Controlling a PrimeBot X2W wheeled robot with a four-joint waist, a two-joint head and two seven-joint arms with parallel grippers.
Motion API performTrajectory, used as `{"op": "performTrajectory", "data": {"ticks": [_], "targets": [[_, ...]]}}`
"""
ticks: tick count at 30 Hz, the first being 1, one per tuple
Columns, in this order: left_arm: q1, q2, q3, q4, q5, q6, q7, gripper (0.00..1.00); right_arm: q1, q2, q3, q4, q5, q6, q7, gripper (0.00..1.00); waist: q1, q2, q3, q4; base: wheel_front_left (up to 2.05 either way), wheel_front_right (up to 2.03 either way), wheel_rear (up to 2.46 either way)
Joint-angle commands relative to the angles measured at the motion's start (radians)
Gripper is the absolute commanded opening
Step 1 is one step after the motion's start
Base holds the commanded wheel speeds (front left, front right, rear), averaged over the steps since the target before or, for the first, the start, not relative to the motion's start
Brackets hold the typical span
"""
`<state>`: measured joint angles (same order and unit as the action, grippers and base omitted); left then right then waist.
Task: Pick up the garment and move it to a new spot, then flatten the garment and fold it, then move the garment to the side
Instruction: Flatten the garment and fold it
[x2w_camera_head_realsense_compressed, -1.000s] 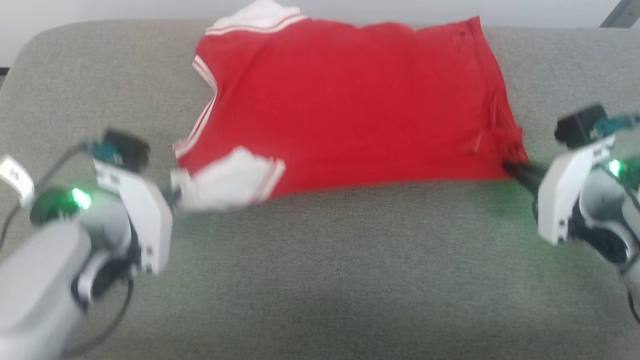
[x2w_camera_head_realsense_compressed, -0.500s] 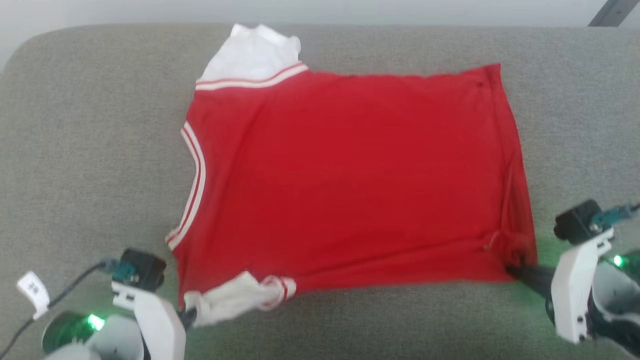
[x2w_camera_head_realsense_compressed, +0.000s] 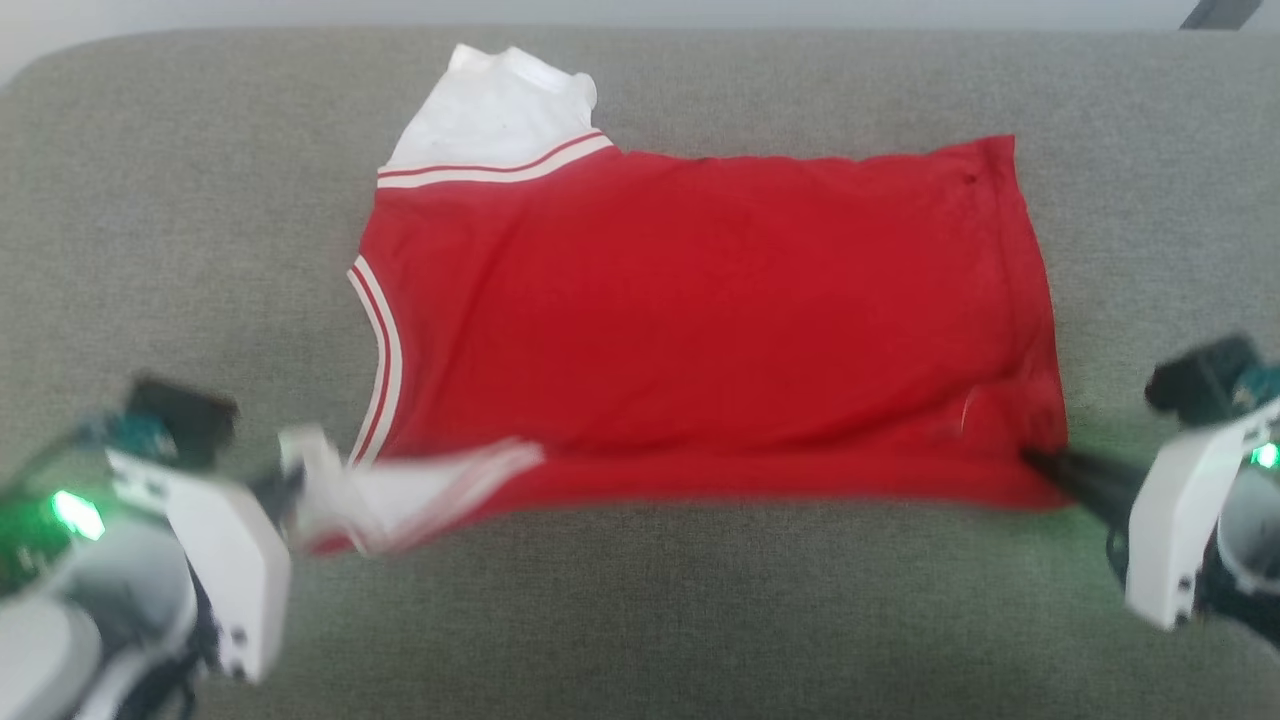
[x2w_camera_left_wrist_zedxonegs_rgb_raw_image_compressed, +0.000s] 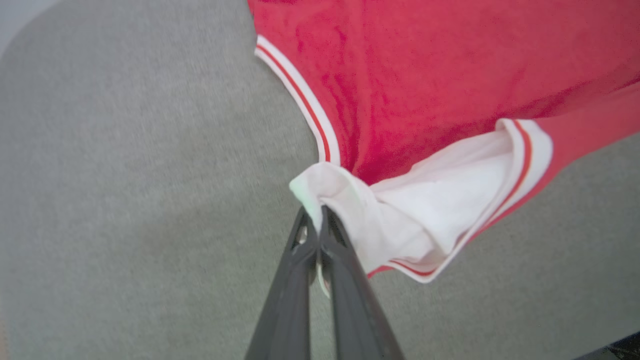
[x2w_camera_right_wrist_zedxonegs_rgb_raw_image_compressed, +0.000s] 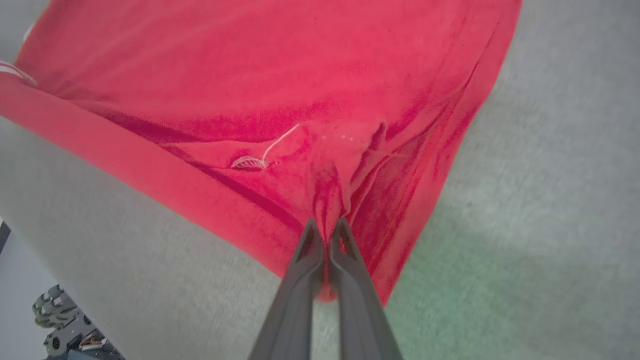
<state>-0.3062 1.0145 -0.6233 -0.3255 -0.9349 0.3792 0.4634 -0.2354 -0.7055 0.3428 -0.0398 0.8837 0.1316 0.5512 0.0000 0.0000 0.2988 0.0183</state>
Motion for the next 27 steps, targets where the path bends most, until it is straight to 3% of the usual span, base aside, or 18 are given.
{"op": "performTrajectory", "data": {"ticks": [1, 4, 10, 11, 18, 19, 27], "targets": [[-0.061, 0.009, 0.012, 0.01, 0.029, -0.018, 0.004, 0.0, -0.039, 0.012, -0.021, -0.007, -0.02, -0.002, 0.012, 0.0, 0.0, 0.0, 0.012, -0.001, 0.0, 0.0, 0.0], [-0.157, -0.002, 0.015, 0.045, 0.064, -0.066, 0.017, 0.0, -0.101, 0.035, -0.035, -0.002, -0.039, -0.002, 0.027, 0.0, 0.0, 0.0, 0.033, -0.001, 0.0, 0.0, 0.0], [-0.367, -0.092, -0.01, 0.188, 0.125, -0.176, 0.028, 0.0, -0.24, 0.057, -0.015, 0.049, -0.079, -0.002, 0.046, 0.0, 0.0, 0.0, 0.091, 0.004, 0.0, 0.0, 0.0], [-0.367, -0.092, -0.01, 0.188, 0.125, -0.176, 0.028, 0.0, -0.24, 0.057, -0.015, 0.049, -0.079, -0.002, 0.046, 0.0, 0.0, 0.0, 0.091, 0.004, 0.0, 0.0, 0.0], [-0.526, -0.221, -0.056, 0.452, 0.136, -0.292, 0.035, 0.0, -0.387, 0.079, 0.061, 0.159, -0.096, -0.002, 0.018, 0.0, 0.0, 0.0, 0.154, 0.005, 0.0, 0.0, 0.0], [-0.551, -0.26, -0.065, 0.527, 0.121, -0.316, 0.033, 0.0, -0.423, 0.086, 0.086, 0.198, -0.1, -0.002, -0.006, 0.0, 0.0, 0.0, 0.166, 0.005, 0.0, 0.0, 0.0], [-0.597, -0.372, -0.098, 0.768, 0.088, -0.391, 0.025, 0.0, -0.54, 0.101, 0.215, 0.358, -0.087, -0.002, -0.079, 0.0, 0.0, 0.0, 0.187, 0.006, 0.0, 0.0, 0.0]]}}
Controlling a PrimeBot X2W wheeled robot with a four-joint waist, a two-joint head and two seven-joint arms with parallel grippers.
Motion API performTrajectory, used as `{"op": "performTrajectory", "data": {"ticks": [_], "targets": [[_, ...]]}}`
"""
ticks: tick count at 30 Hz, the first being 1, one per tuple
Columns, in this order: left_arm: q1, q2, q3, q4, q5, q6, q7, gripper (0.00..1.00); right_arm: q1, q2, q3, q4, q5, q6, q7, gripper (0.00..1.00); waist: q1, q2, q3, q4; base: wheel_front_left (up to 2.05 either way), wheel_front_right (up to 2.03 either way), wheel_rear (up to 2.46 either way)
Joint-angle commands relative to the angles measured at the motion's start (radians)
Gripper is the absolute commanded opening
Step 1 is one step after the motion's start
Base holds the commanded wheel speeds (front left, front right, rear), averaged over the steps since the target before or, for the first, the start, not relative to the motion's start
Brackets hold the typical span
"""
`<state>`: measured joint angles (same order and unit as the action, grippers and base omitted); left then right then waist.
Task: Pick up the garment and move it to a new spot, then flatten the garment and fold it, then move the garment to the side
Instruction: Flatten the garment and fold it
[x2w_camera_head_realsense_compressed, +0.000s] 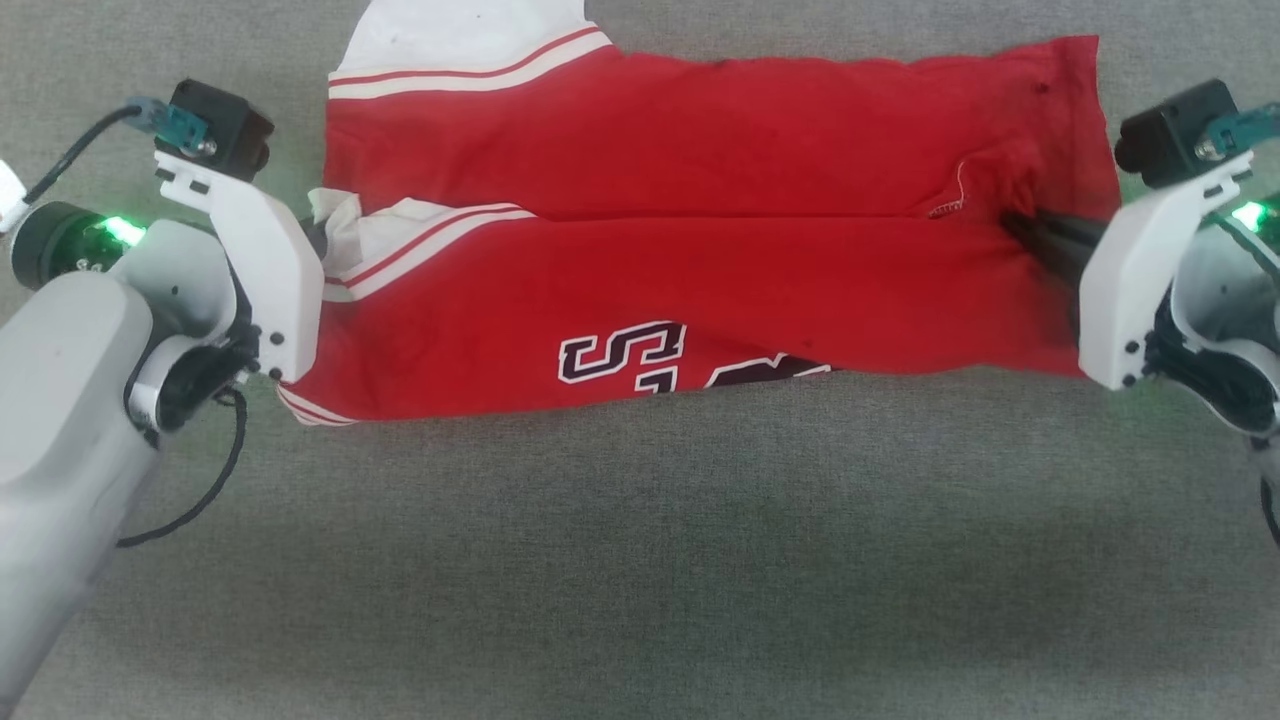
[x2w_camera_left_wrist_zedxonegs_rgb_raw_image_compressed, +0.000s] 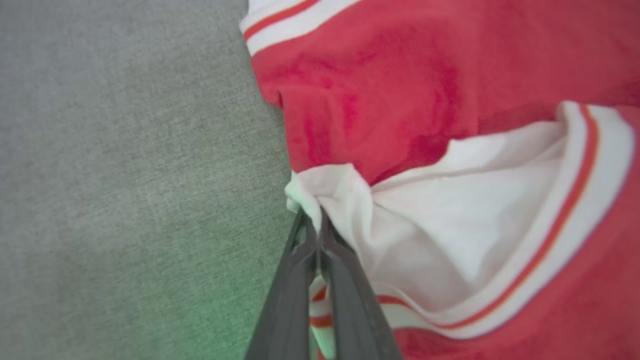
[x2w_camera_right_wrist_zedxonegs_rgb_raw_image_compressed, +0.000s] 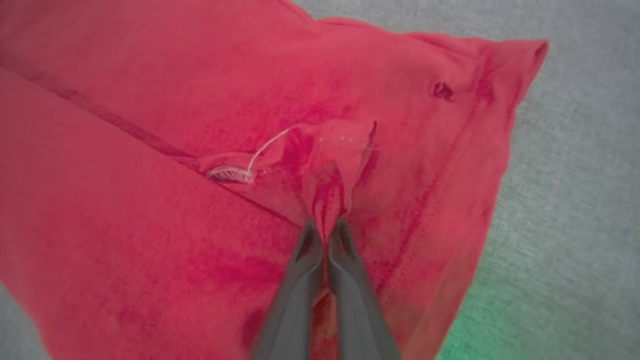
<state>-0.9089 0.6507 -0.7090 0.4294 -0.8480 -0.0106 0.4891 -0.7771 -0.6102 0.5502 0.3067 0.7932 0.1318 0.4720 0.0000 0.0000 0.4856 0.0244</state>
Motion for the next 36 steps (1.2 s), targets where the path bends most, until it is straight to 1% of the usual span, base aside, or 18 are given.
{"op": "performTrajectory", "data": {"ticks": [1, 4, 5, 7, 8, 9, 10, 11, 12, 16, 22, 26, 27, 31, 35, 36], "targets": [[0.0, -0.021, -0.013, 0.035, -0.003, -0.009, -0.001, 0.0, -0.011, 0.009, 0.023, 0.028, 0.008, -0.002, -0.007, 0.0, 0.0, 0.0, 0.001, 0.001, 0.0, 0.0, 0.0], [-0.015, -0.045, -0.019, 0.098, -0.012, -0.031, -0.006, 0.0, -0.053, 0.01, 0.076, 0.071, 0.019, -0.002, -0.038, 0.0, 0.0, 0.0, 0.001, 0.001, 0.0, 0.0, 0.0], [-0.019, -0.052, -0.018, 0.116, -0.015, -0.035, -0.009, 0.18, -0.069, 0.011, 0.091, 0.087, 0.018, -0.002, -0.051, 0.0, 0.0, 0.0, 0.0, 0.001, 0.0, 0.0, 0.0], [-0.029, -0.063, -0.016, 0.147, -0.026, -0.045, -0.006, 0.26, -0.096, 0.011, 0.122, 0.121, 0.026, -0.002, -0.069, 0.0, 0.0, 0.0, -0.005, 0.001, 0.0, 0.0, 0.0], [-0.033, -0.071, -0.014, 0.158, -0.033, -0.047, -0.003, 0.3, -0.106, 0.013, 0.132, 0.137, 0.033, -0.002, -0.076, 0.18, 0.0, 0.0, -0.009, 0.001, 0.0, 0.0, 0.0], [-0.038, -0.073, -0.012, 0.166, -0.037, -0.05, -0.001, 0.44, -0.117, 0.013, 0.143, 0.153, 0.038, -0.002, -0.084, 0.32, 0.0, 0.0, -0.013, 0.002, 0.0, 0.0, 0.0], [-0.044, -0.074, -0.009, 0.171, -0.04, -0.05, -0.003, 0.72, -0.127, 0.011, 0.155, 0.165, 0.042, -0.002, -0.092, 0.59, 0.0, 0.0, -0.018, 0.002, 0.0, 0.0, 0.0], [-0.048, -0.075, -0.002, 0.178, -0.049, -0.046, -0.003, 1.0, -0.135, 0.009, 0.166, 0.177, 0.049, -0.002, -0.096, 0.94, 0.0, 0.0, -0.025, 0.002, 0.0, 0.0, 0.0], [-0.05, -0.075, 0.001, 0.18, -0.053, -0.045, 0.002, 1.0, -0.141, 0.008, 0.174, 0.186, 0.056, -0.002, -0.103, 1.0, 0.0, 0.0, -0.032, 0.002, 0.0, 0.0, 0.0], [-0.045, -0.059, 0.009, 0.158, -0.064, -0.035, 0.027, 1.0, -0.163, 0.004, 0.193, 0.2, 0.08, -0.002, -0.134, 1.0, 0.0, 0.0, -0.062, 0.001, 0.0, 0.0, 0.0], [-0.008, -0.003, 0.023, 0.065, -0.084, 0.007, 0.073, 1.0, -0.154, -0.005, 0.169, 0.199, 0.082, -0.002, -0.215, 1.0, 0.0, 0.0, -0.109, -0.003, 0.0, 0.0, 0.0], [0.043, 0.05, 0.039, -0.031, -0.118, 0.059, 0.125, 1.0, -0.126, -0.002, 0.122, 0.194, 0.07, -0.002, -0.286, 1.0, 0.0, 0.0, -0.131, -0.008, 0.0, 0.0, 0.0], [0.043, 0.05, 0.039, -0.031, -0.118, 0.059, 0.125, 1.0, -0.126, -0.002, 0.122, 0.194, 0.07, -0.002, -0.286, 1.0, 0.0, 0.0, -0.131, -0.008, 0.0, 0.0, 0.0], [0.111, 0.097, 0.056, -0.153, -0.147, 0.133, 0.173, 1.0, -0.086, 0.014, 0.046, 0.184, 0.035, -0.002, -0.363, 1.0, 0.0, 0.0, -0.142, -0.018, 0.0, 0.0, 0.0], [0.188, 0.134, 0.071, -0.289, -0.188, 0.212, 0.214, 1.0, -0.03, 0.037, -0.042, 0.155, -0.004, -0.002, -0.418, 1.0, 0.0, 0.0, -0.144, -0.033, 0.0, 0.0, 0.0], [0.206, 0.146, 0.072, -0.318, -0.184, 0.232, 0.222, 1.0, -0.014, 0.043, -0.067, 0.148, -0.018, -0.002, -0.43, 1.0, 0.0, 0.0, -0.143, -0.037, 0.0, 0.0, 0.0]]}}
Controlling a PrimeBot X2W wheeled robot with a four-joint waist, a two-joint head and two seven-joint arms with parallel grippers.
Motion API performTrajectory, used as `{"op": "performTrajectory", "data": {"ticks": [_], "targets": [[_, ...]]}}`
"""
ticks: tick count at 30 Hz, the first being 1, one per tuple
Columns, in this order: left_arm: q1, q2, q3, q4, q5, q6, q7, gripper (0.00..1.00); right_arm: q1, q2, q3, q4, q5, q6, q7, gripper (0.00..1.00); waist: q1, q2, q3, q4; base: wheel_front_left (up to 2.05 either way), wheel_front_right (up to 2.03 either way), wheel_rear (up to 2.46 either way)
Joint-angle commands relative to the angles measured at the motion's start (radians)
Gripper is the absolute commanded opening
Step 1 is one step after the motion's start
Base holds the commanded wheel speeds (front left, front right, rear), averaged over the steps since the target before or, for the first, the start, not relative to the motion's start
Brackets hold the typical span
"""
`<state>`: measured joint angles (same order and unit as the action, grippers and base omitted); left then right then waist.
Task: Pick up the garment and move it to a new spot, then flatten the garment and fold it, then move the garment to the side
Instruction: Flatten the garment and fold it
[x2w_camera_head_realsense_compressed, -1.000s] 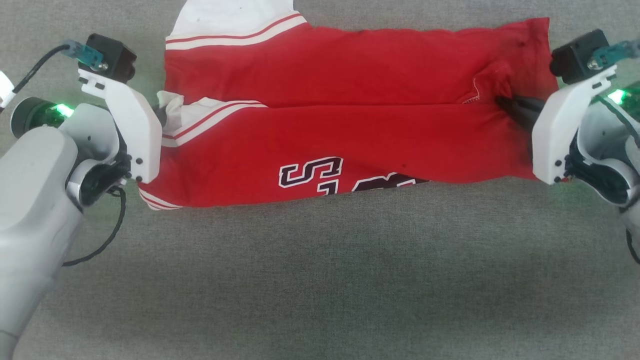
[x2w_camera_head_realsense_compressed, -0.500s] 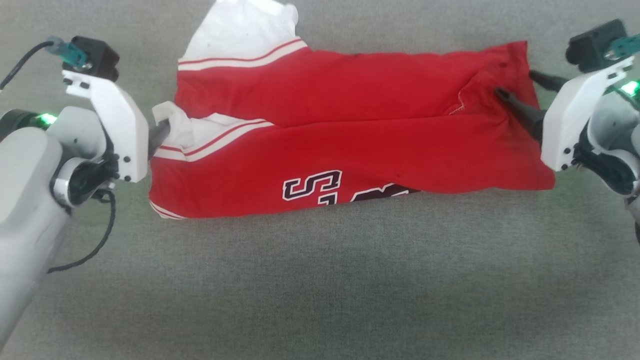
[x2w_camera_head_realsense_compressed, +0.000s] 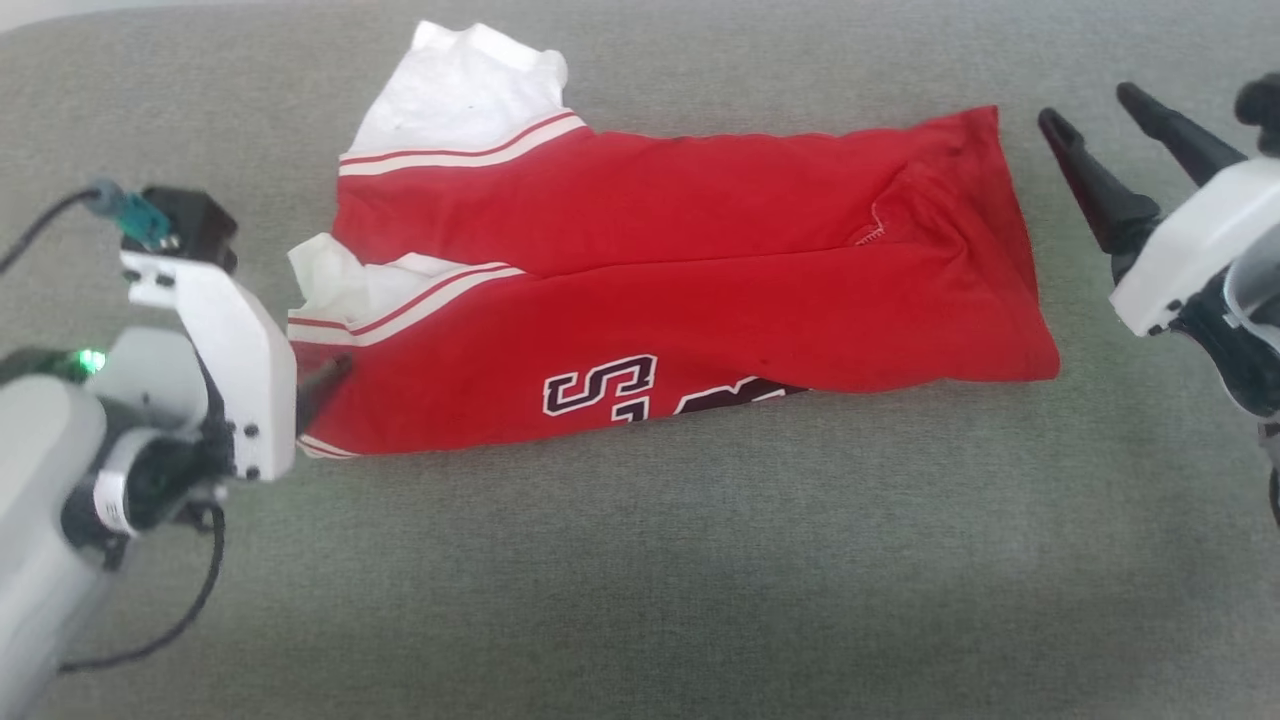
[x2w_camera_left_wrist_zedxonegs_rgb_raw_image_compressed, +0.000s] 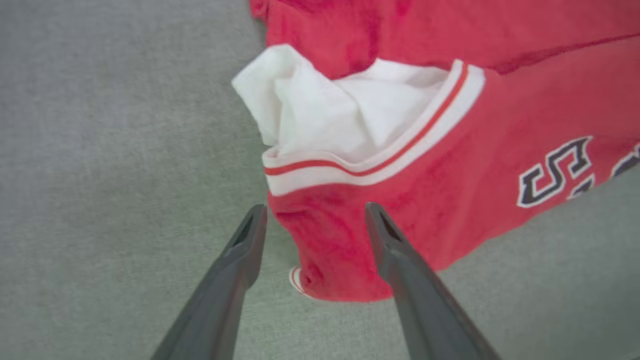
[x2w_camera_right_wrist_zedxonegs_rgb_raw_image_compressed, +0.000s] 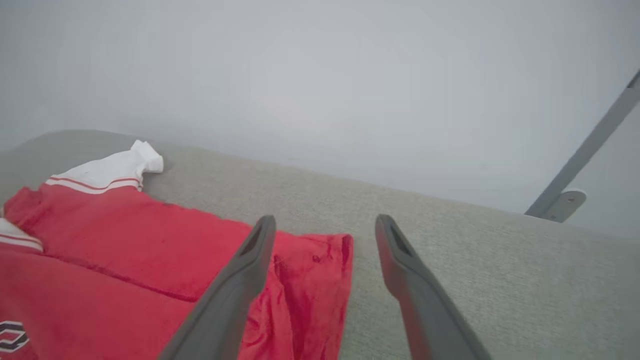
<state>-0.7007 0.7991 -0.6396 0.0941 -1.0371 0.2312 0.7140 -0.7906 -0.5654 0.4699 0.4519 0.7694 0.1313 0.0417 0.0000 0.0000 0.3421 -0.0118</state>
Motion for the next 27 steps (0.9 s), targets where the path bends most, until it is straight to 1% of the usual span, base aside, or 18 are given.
{"op": "performTrajectory", "data": {"ticks": [1, 4, 6, 8, 12, 16, 17, 18, 23, 27], "targets": [[0.017, 0.008, 0.003, -0.006, 0.0, 0.013, 0.006, 1.0, 0.016, 0.005, -0.012, -0.007, -0.011, -0.001, -0.01, 1.0, 0.0, 0.0, 0.002, -0.006, 0.0, 0.0, 0.0], [0.06, 0.029, 0.0, -0.064, -0.006, 0.064, 0.029, 1.0, 0.068, 0.038, -0.09, -0.038, -0.056, -0.001, -0.027, 1.0, 0.0, 0.0, 0.008, -0.023, 0.0, 0.0, 0.0], [0.081, 0.034, 0.01, -0.071, -0.016, 0.1, 0.031, 1.0, 0.103, 0.059, -0.142, -0.064, -0.081, -0.001, -0.029, 1.0, 0.0, 0.0, 0.014, -0.036, 0.0, 0.0, 0.0], [0.095, 0.033, 0.013, -0.065, -0.024, 0.123, 0.035, 1.0, 0.142, 0.086, -0.191, -0.095, -0.107, -0.001, -0.015, 1.0, 0.0, 0.0, 0.022, -0.048, 0.0, 0.0, 0.0], [0.109, 0.025, 0.016, -0.01, -0.037, 0.143, 0.037, 1.0, 0.217, 0.14, -0.272, -0.161, -0.154, -0.001, 0.032, 1.0, 0.0, 0.0, 0.039, -0.072, 0.0, 0.0, 0.0], [0.111, -0.009, 0.006, 0.059, -0.061, 0.132, 0.049, 1.0, 0.279, 0.182, -0.324, -0.218, -0.183, -0.001, 0.124, 1.0, 0.0, 0.0, 0.053, -0.086, 0.0, 0.0, 0.0], [0.111, -0.014, -0.008, 0.069, -0.056, 0.114, 0.058, 0.31, 0.292, 0.189, -0.331, -0.227, -0.187, -0.001, 0.158, 1.0, 0.0, 0.0, 0.054, -0.087, 0.0, 0.0, 0.0], [0.11, -0.023, -0.012, 0.081, -0.058, 0.106, 0.059, 0.0, 0.305, 0.193, -0.335, -0.235, -0.19, -0.001, 0.192, 1.0, 0.0, 0.0, 0.056, -0.087, 0.0, 0.0, 0.0], [0.078, -0.057, -0.03, 0.113, -0.051, 0.055, 0.051, 0.0, 0.332, 0.219, -0.353, -0.262, -0.196, -0.001, 0.37, 1.0, 0.0, 0.0, 0.064, -0.07, 0.0, 0.0, 0.0], [0.047, -0.095, -0.049, 0.135, -0.036, 0.028, 0.044, 0.0, 0.319, 0.233, -0.363, -0.26, -0.206, -0.001, 0.498, 1.0, 0.0, 0.0, 0.07, -0.039, 0.0, 0.0, 0.0]]}}
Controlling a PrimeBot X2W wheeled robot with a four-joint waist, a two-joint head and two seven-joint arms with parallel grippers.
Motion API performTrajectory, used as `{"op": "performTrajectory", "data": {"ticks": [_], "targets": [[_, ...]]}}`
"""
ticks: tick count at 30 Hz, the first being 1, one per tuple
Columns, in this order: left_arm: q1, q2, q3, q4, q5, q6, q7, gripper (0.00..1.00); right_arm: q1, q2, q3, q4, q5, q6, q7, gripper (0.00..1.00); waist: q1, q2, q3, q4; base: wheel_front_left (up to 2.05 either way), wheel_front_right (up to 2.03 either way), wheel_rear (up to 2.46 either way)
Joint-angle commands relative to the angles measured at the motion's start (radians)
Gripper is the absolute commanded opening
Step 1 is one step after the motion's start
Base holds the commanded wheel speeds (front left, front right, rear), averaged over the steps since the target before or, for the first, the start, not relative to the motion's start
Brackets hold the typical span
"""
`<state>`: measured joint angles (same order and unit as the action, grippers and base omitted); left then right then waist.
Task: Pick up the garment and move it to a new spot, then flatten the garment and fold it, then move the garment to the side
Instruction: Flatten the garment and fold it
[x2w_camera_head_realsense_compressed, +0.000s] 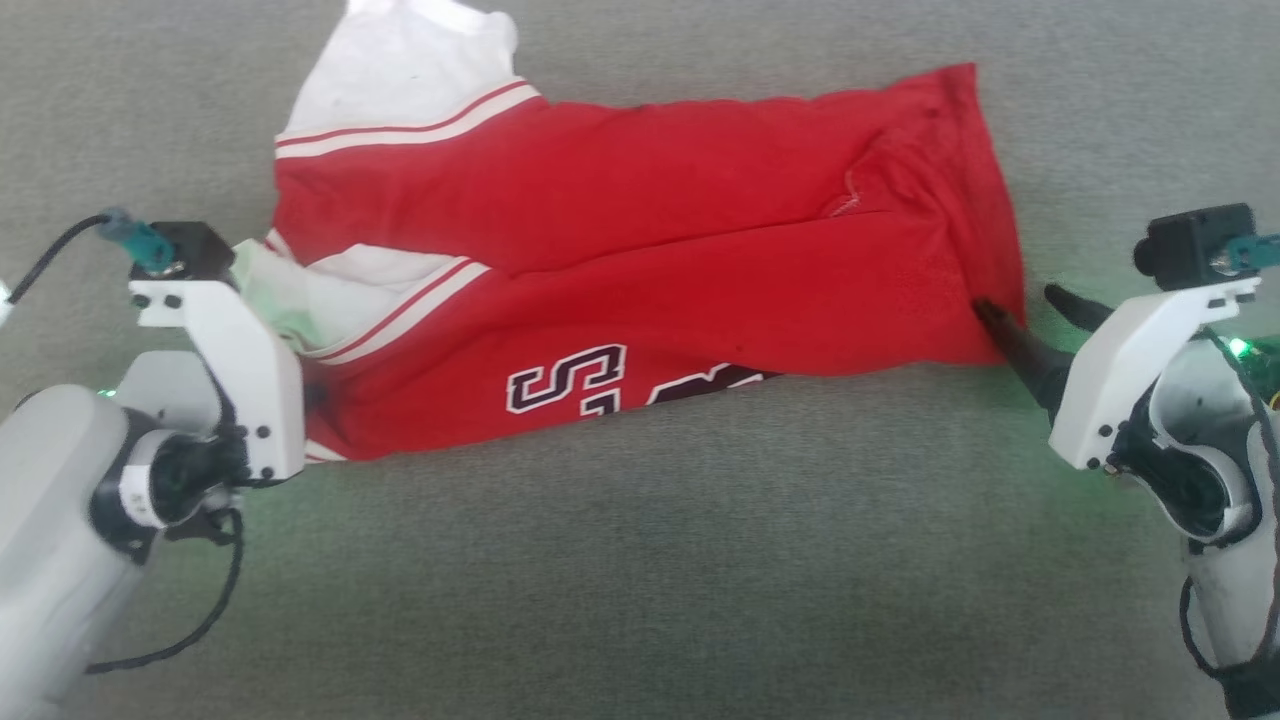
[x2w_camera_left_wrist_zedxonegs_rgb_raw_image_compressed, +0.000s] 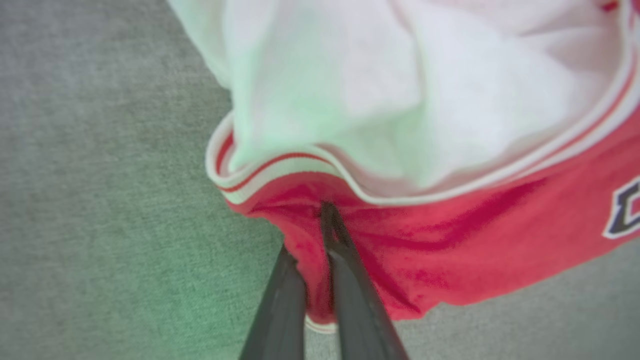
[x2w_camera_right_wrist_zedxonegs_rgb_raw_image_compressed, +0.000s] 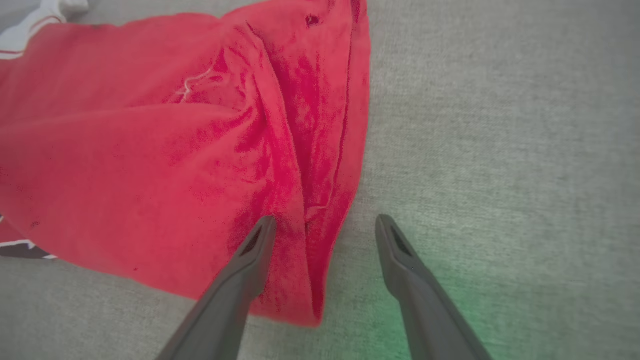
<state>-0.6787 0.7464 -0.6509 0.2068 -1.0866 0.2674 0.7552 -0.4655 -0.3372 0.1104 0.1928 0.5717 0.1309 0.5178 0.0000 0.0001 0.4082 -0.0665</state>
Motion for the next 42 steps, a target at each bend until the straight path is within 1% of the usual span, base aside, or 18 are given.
{"op": "performTrajectory", "data": {"ticks": [1, 6, 8, 9, 12, 13, 14, 15, 18, 20, 22, 25, 27, 30, 34, 38, 42], "targets": [[0.017, -0.051, -0.043, 0.028, 0.014, -0.013, 0.002, 0.0, -0.015, 0.002, -0.002, 0.002, -0.019, 0.0, 0.05, 1.0, 0.0, -0.0001, 0.005, 0.024, 0.0, 0.0, 0.0], [-0.013, -0.094, -0.06, 0.051, 0.021, -0.041, -0.009, 0.0, -0.05, 0.006, -0.015, 0.056, -0.05, 0.0, 0.189, 1.0, 0.0, -0.0001, 0.012, 0.068, 0.0, 0.0, 0.0], [-0.024, -0.11, -0.068, 0.059, 0.026, -0.05, -0.012, 0.0, -0.066, 0.003, -0.013, 0.085, -0.082, -0.001, 0.243, 1.0, 0.0, -0.0001, 0.014, 0.083, 0.0, 0.0, 0.0], [-0.024, -0.11, -0.068, 0.059, 0.026, -0.05, -0.012, 0.0, -0.066, 0.003, -0.013, 0.085, -0.082, -0.001, 0.243, 1.0, 0.0, -0.0001, 0.014, 0.083, 0.0, 0.0, 0.0], [-0.031, -0.127, -0.073, 0.076, 0.03, -0.058, -0.019, 0.0, -0.078, 0.024, -0.002, 0.134, -0.097, -0.001, 0.338, 1.0, 0.0, -0.0001, 0.014, 0.099, 0.0, 0.0, 0.0], [-0.034, -0.133, -0.075, 0.08, 0.03, -0.063, -0.022, 0.0, -0.081, 0.021, 0.012, 0.147, -0.108, -0.001, 0.376, 0.93, 0.0, -0.0001, 0.013, 0.102, 0.0, 0.0, 0.0], [-0.035, -0.138, -0.076, 0.084, 0.029, -0.066, -0.025, 0.0, -0.078, 0.018, 0.027, 0.156, -0.107, -0.001, 0.412, 0.34, 0.0, -0.0001, 0.013, 0.106, 0.0, 0.0, 0.0], [-0.037, -0.141, -0.078, 0.089, 0.03, -0.068, -0.028, 0.0, -0.077, 0.015, 0.031, 0.158, -0.11, 0.0, 0.433, 0.0, 0.0, -0.0001, 0.012, 0.109, 0.0, 0.0, 0.0], [-0.039, -0.145, -0.077, 0.103, 0.029, -0.075, -0.035, 0.0, -0.086, -0.004, 0.02, 0.139, -0.128, -0.001, 0.467, 0.0, 0.0, -0.0001, 0.01, 0.114, 0.0, 0.0, 0.0], [-0.039, -0.14, -0.071, 0.109, 0.022, -0.084, -0.037, 0.0, -0.09, 0.003, -0.013, 0.106, -0.111, -0.001, 0.485, 0.0, 0.0, -0.0001, 0.007, 0.114, 0.0, 0.0, 0.0], [-0.04, -0.131, -0.062, 0.105, 0.017, -0.085, -0.036, 0.0, -0.094, -0.006, -0.023, 0.079, -0.113, -0.001, 0.501, 0.0, 0.0, -0.0001, 0.005, 0.11, 0.0, 0.0, 0.0], [-0.041, -0.109, -0.054, 0.089, 0.018, -0.077, -0.03, 0.0, -0.097, -0.004, -0.045, 0.037, -0.088, -0.001, 0.526, 0.0, 0.0, -0.0001, 0.0, 0.104, 0.0, 0.0, 0.0], [-0.042, -0.092, -0.048, 0.069, 0.012, -0.069, -0.019, 0.0, -0.102, -0.024, -0.049, 0.01, -0.091, -0.001, 0.542, 0.0, 0.0, -0.0001, -0.004, 0.101, 0.0, 0.0, 0.0], [-0.045, -0.061, -0.04, 0.024, 0.015, -0.05, -0.003, 0.0, -0.103, -0.03, -0.069, -0.025, -0.069, -0.001, 0.566, 0.0, 0.0, -0.0001, -0.011, 0.096, 0.0, 0.0, 0.0], [-0.036, -0.013, -0.031, -0.06, 0.021, -0.019, 0.021, 0.0, -0.086, -0.056, -0.086, -0.073, -0.049, -0.001, 0.603, 0.0, 0.0, -0.0001, -0.018, 0.091, 0.0, 0.0, 0.0], [-0.001, 0.035, -0.02, -0.157, 0.012, 0.028, 0.046, 0.0, -0.047, -0.078, -0.108, -0.128, -0.025, -0.001, 0.638, 0.0, 0.0, -0.0001, -0.023, 0.087, 0.0, 0.0, 0.0], [0.055, 0.081, -0.013, -0.265, 0.002, 0.084, 0.063, 0.0, 0.02, -0.085, -0.137, -0.195, -0.001, -0.001, 0.676, 0.0, 0.0, -0.0001, -0.023, 0.082, 0.0, 0.0, 0.0]]}}
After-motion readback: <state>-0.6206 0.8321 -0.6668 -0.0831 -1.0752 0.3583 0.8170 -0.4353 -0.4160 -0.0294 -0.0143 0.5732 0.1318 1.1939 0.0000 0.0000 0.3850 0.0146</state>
